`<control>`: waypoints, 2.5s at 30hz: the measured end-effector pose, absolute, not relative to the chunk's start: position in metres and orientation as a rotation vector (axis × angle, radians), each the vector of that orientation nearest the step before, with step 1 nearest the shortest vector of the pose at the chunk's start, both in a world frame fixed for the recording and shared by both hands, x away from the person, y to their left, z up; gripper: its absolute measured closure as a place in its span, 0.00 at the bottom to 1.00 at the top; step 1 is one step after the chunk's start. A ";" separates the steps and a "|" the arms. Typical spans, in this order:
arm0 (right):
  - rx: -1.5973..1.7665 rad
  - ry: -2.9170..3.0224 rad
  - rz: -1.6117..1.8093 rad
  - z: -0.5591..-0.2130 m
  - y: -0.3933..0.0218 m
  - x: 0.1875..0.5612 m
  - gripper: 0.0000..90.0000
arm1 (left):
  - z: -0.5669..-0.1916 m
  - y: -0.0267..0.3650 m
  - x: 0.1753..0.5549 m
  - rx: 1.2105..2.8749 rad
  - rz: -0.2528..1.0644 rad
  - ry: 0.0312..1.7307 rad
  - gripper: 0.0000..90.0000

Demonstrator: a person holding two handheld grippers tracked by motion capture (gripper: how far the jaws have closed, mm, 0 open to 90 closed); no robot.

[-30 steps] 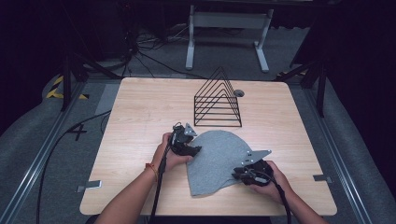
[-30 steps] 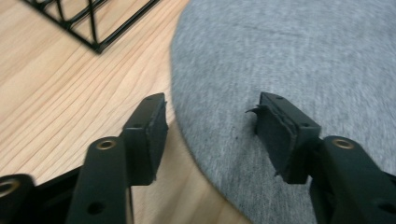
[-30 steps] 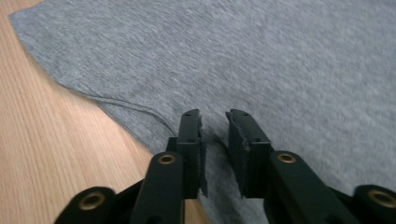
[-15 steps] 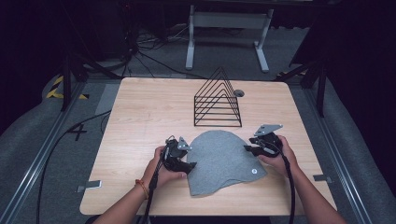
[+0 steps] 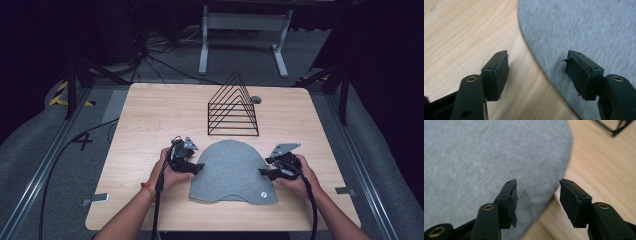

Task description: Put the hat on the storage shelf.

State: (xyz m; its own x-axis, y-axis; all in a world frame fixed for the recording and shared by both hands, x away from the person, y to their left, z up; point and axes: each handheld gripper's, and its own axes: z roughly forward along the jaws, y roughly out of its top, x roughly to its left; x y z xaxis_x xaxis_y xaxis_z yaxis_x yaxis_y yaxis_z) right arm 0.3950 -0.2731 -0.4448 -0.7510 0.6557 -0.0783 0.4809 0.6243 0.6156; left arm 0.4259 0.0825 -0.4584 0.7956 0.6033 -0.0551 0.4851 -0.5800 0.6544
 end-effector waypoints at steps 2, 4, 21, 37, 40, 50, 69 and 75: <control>0.980 2.521 0.891 -0.443 -0.275 0.405 0.51 | -0.459 0.082 0.429 2.273 0.215 0.798 0.40; 0.998 2.513 0.897 -0.443 -0.276 0.409 0.49 | -0.460 0.080 0.431 2.286 0.234 0.792 0.39; 0.989 2.584 0.892 -0.449 -0.257 0.419 0.72 | -0.456 0.064 0.442 2.398 0.163 0.651 0.64; 0.914 2.512 1.044 -0.429 -0.261 0.407 0.94 | -0.425 0.071 0.431 2.278 0.218 0.586 0.94; 0.887 2.475 1.079 -0.413 -0.262 0.403 0.94 | -0.408 0.073 0.427 2.255 0.238 0.556 0.94; 0.758 2.336 1.177 -0.357 -0.268 0.388 0.94 | -0.348 0.080 0.419 2.169 0.358 0.439 0.94; 0.711 2.167 1.239 -0.267 -0.281 0.396 0.95 | -0.262 0.067 0.434 2.043 0.471 0.366 0.94; 0.724 2.125 1.230 -0.242 -0.286 0.407 0.95 | -0.236 0.061 0.446 2.009 0.503 0.353 0.94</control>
State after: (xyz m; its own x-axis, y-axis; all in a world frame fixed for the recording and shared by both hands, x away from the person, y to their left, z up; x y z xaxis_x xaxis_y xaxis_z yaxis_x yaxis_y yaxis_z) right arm 0.4074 -0.2858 -0.2415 -0.6888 0.6950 -0.2063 0.1670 0.4291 0.8877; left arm 0.4463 0.0612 -0.2359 0.8712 0.4486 0.1993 0.0357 -0.4628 0.8857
